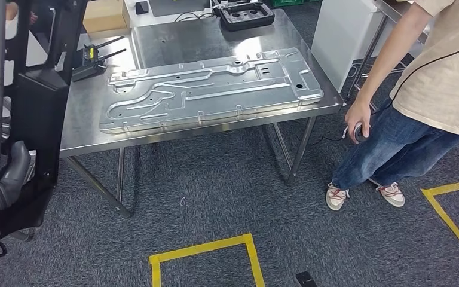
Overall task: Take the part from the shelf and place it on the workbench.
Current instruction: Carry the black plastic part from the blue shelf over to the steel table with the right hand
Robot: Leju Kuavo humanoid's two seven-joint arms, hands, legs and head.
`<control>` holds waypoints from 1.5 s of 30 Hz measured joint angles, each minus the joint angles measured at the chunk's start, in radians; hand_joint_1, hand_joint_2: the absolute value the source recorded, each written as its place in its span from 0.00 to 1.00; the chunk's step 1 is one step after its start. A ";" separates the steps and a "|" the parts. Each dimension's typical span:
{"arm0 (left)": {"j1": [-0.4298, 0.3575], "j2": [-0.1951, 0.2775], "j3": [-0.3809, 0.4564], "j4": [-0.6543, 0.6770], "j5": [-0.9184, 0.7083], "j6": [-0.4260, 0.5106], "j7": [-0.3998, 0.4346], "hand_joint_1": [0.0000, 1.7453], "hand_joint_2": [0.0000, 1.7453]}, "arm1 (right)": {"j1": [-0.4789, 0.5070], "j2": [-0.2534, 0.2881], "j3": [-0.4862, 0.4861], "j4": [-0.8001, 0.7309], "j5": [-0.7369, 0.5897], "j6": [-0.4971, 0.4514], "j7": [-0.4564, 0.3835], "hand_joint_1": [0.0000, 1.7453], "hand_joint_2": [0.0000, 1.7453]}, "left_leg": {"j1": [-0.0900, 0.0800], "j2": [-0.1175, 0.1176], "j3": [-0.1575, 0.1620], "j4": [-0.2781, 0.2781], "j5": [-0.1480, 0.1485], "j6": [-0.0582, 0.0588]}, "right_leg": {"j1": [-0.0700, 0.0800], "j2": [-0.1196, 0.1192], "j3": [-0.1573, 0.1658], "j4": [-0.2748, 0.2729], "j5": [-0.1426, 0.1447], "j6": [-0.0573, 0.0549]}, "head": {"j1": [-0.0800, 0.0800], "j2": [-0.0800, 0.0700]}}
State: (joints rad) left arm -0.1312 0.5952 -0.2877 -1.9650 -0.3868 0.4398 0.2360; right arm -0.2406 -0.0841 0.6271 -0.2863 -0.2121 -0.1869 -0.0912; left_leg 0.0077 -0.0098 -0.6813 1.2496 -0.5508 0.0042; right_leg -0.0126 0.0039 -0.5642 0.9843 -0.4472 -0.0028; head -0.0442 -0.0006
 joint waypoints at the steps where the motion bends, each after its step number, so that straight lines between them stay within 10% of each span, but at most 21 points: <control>1: 0.002 0.000 0.000 0.000 0.000 0.000 0.000 1.00 1.00 | 0.000 0.000 0.000 0.000 0.000 0.000 0.000 0.00 0.00 | 0.003 0.001 -0.022 0.018 0.004 -0.003 | 0.000 0.001 0.008 0.000 -0.007 0.001 | 0.000 0.000; 5: 0.002 0.002 0.000 0.000 0.000 0.000 0.001 1.00 1.00 | 0.002 0.002 0.000 0.000 -0.003 0.002 0.000 0.00 0.00 | 0.003 0.008 0.041 -0.207 0.150 0.002 | -0.002 0.001 0.052 -0.002 -0.039 0.015 | 0.000 0.000; 10: 0.002 0.005 0.002 -0.001 0.000 0.000 0.001 1.00 1.00 | -0.003 0.003 0.000 0.000 -0.002 0.002 0.001 0.00 0.00 | -0.005 0.007 0.088 -0.281 0.163 0.034 | 0.000 -0.001 0.072 0.011 -0.049 0.044 | 0.000 0.000; 16: 0.002 0.005 0.001 -0.002 0.000 0.000 0.001 1.00 1.00 | -0.001 0.005 0.001 0.000 -0.002 0.003 0.001 0.00 0.00 | -0.009 0.003 0.137 -0.287 0.128 0.061 | 0.001 -0.001 -0.119 0.289 -0.147 0.053 | 0.003 0.000; 18: 0.003 0.005 0.001 -0.002 0.002 0.002 0.001 1.00 1.00 | 0.001 0.005 0.001 0.000 -0.001 0.003 0.001 0.00 0.00 | -0.012 -0.001 0.162 -0.287 0.109 0.061 | 0.002 -0.001 -0.125 0.227 -0.106 0.049 | 0.003 0.000; 21: 0.007 0.005 0.002 -0.002 0.005 0.007 0.001 1.00 1.00 | 0.002 0.003 0.001 0.000 0.001 0.002 0.002 0.00 0.00 | -0.017 -0.004 0.197 -0.287 0.078 0.053 | 0.010 0.001 -0.075 0.039 0.029 0.032 | 0.002 0.000; 23: 0.011 0.006 0.003 -0.002 0.007 0.011 0.000 1.00 1.00 | -0.001 0.002 0.001 0.000 0.002 0.002 0.002 0.00 0.00 | -0.019 -0.005 0.209 -0.285 0.066 0.041 | 0.014 0.002 -0.063 0.003 0.053 0.023 | 0.002 0.000; 26: 0.015 0.009 0.008 -0.002 0.012 0.015 0.000 1.00 1.00 | -0.005 0.006 0.001 0.000 0.004 0.002 0.002 0.00 0.00 | -0.018 -0.004 0.197 -0.242 0.062 0.027 | 0.007 0.001 -0.042 -0.003 0.047 0.007 | 0.001 0.000; 31: 0.029 0.015 0.022 -0.002 0.025 0.021 -0.001 1.00 1.00 | -0.014 0.015 0.002 -0.001 0.013 0.002 0.009 0.00 0.00 | 0.003 0.001 0.016 0.010 -0.025 -0.008 | 0.001 0.003 -0.007 -0.005 0.014 -0.001 | -0.003 0.000; 34: 0.035 0.018 0.031 -0.002 0.033 0.022 -0.003 1.00 1.00 | -0.016 0.024 0.006 -0.001 0.016 0.002 0.013 0.00 0.00 | 0.012 0.004 0.021 -0.105 0.058 -0.015 | -0.003 0.005 0.031 -0.005 -0.014 0.009 | -0.004 0.000; 37: 0.039 0.021 0.036 -0.002 0.037 0.023 -0.004 1.00 1.00 | -0.022 0.030 0.009 0.000 0.017 0.002 0.014 0.00 0.00 | 0.005 0.012 0.064 -0.264 0.160 -0.003 | -0.004 0.005 0.060 -0.010 -0.040 0.028 | -0.004 0.000; 41: 0.044 0.024 0.047 -0.004 0.036 0.024 -0.004 1.00 1.00 | -0.032 0.033 0.013 0.000 0.020 0.002 0.013 0.00 0.00 | 0.002 0.009 0.092 -0.283 0.160 0.033 | -0.003 0.001 0.067 0.016 -0.048 0.051 | -0.002 0.000; 45: 0.044 0.026 0.053 -0.006 0.036 0.024 -0.004 1.00 1.00 | -0.034 0.035 0.015 0.000 0.020 0.002 0.010 0.00 0.00 | 0.001 0.007 0.124 -0.286 0.138 0.055 | -0.002 0.001 -0.072 0.244 -0.124 0.056 | -0.001 0.000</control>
State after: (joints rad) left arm -0.0872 0.6210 -0.2346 -1.9707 -0.3505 0.4635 0.2316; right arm -0.2750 -0.0494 0.6425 -0.2865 -0.1923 -0.1846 -0.0807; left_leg 0.0087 -0.0028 -0.5568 0.9638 -0.4130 0.0595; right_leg -0.0148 0.0047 -0.6358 1.2278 -0.5711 0.0534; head -0.0450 -0.0006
